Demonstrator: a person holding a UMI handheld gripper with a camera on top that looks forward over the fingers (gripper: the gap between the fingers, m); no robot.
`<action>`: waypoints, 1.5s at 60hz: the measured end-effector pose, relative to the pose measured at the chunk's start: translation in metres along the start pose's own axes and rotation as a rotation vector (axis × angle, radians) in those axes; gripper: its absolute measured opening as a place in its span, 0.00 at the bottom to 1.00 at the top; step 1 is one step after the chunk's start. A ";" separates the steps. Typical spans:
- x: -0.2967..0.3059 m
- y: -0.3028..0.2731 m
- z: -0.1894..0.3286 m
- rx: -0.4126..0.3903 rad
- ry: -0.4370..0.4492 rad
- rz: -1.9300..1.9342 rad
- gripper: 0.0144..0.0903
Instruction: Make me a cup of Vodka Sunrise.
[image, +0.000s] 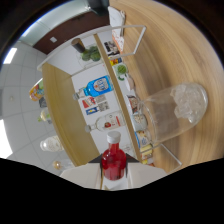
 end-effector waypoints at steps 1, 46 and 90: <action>-0.001 0.000 0.000 -0.004 -0.018 0.031 0.26; -0.042 0.061 -0.002 -0.039 0.058 -0.959 0.27; 0.213 0.075 0.002 -0.310 0.557 -1.785 0.27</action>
